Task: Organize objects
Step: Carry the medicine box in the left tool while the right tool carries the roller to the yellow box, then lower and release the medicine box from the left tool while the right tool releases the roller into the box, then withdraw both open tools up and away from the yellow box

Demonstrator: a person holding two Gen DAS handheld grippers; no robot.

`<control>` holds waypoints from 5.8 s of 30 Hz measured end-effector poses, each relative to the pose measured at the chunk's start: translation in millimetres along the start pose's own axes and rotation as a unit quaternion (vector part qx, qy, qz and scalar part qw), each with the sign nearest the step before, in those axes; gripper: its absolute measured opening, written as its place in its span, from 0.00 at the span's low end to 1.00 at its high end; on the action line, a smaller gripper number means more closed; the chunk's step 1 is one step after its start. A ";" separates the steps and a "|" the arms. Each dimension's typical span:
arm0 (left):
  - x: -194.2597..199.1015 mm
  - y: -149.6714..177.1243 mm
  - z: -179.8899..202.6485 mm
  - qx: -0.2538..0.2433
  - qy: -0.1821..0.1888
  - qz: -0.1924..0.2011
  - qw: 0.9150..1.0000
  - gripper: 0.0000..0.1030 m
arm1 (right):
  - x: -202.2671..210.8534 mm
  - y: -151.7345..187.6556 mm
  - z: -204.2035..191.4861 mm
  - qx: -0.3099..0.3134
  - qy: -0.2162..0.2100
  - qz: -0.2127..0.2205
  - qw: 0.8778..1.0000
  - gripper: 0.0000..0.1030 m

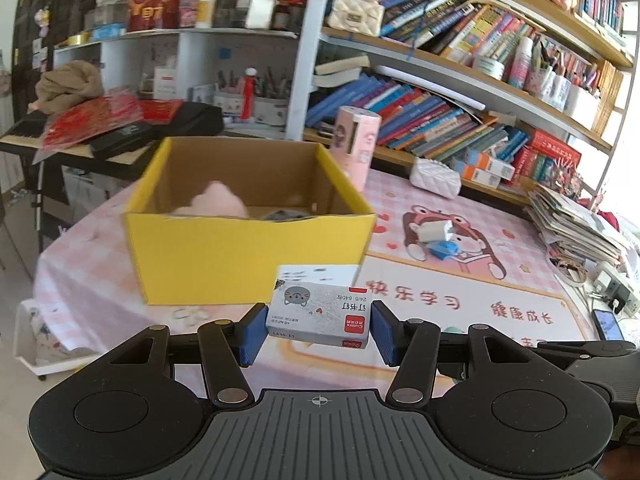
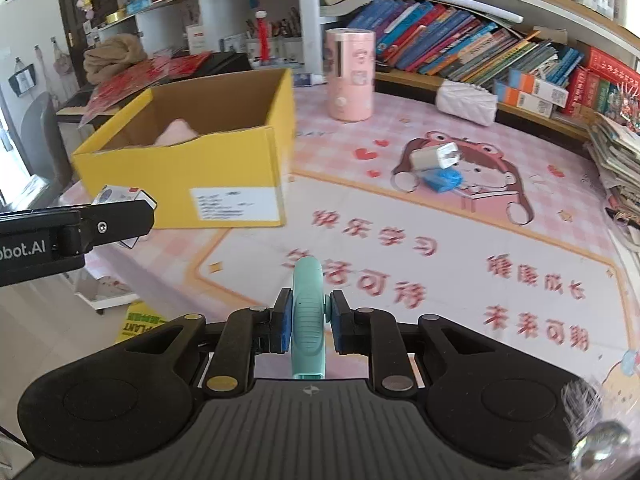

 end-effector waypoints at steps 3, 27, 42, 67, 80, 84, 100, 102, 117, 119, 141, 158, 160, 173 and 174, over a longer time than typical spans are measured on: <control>12.8 3.4 -13.8 0.001 -0.006 0.005 1.000 0.52 | 3.2 4.1 -20.9 0.008 -0.009 0.003 1.000 0.17; 57.1 -0.7 -62.6 0.016 -0.009 0.051 0.999 0.52 | 22.9 0.8 -94.6 0.050 -0.016 0.032 0.998 0.18; 33.5 -23.5 -63.2 0.010 -0.006 0.060 0.998 0.52 | 17.4 -41.0 -81.4 0.047 -0.005 0.072 0.996 0.18; -100.1 -93.6 -88.8 -0.004 -0.111 0.013 0.994 0.52 | -113.5 -167.0 -76.4 0.122 -0.069 0.063 0.988 0.18; -141.0 -78.7 -88.0 -0.027 -0.131 -0.056 0.989 0.52 | -164.5 -156.1 -78.7 0.195 -0.086 0.005 0.977 0.18; -148.4 -75.4 -87.5 -0.029 -0.133 -0.069 0.988 0.52 | -170.6 -154.9 -81.2 0.224 -0.082 0.007 0.971 0.18; -153.6 -69.2 -89.8 -0.033 -0.136 -0.084 0.987 0.52 | -182.1 -152.9 -90.3 0.269 -0.088 -0.004 0.959 0.18; -151.7 -69.2 -89.4 -0.034 -0.136 -0.082 0.987 0.52 | -181.9 -152.9 -90.3 0.269 -0.086 -0.005 0.959 0.18; -103.3 -87.1 -84.8 -0.036 -0.138 0.005 0.990 0.68 | -141.8 -152.5 -82.1 0.182 -0.071 0.022 0.980 0.23; -94.2 -88.8 -84.8 -0.031 -0.137 0.018 0.990 0.69 | -132.0 -153.0 -80.8 0.173 -0.064 0.036 0.982 0.24; -14.5 -29.5 -107.6 0.014 -0.135 0.019 0.990 0.79 | -53.9 -98.4 -86.9 0.110 0.008 0.084 0.990 0.47; 13.4 14.9 -98.6 -0.010 -0.114 -0.027 0.993 0.83 | -21.6 -33.5 -80.7 0.067 0.049 0.052 0.995 0.68; 15.5 18.3 -97.7 -0.012 -0.112 -0.031 0.993 0.83 | -18.5 -27.1 -80.6 0.062 0.053 0.049 0.995 0.68; 11.9 28.3 -56.4 -0.050 -0.052 -0.041 0.997 0.83 | 8.6 -0.2 -51.6 0.034 0.101 0.045 0.993 0.75; 10.4 28.4 -51.6 -0.054 -0.046 -0.042 0.997 0.83 | 11.1 1.5 -46.5 0.029 0.108 0.045 0.993 0.75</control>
Point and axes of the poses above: each gripper's, at about its wrist camera, not at the fingertips, and x roughly against the way its jaws point, z to its right, y to its underside, the point moved 9 cm from there along -x, roughly the way its jaws point, and after that the axes turned 2 degrees about -x, right-handed, at the moved point
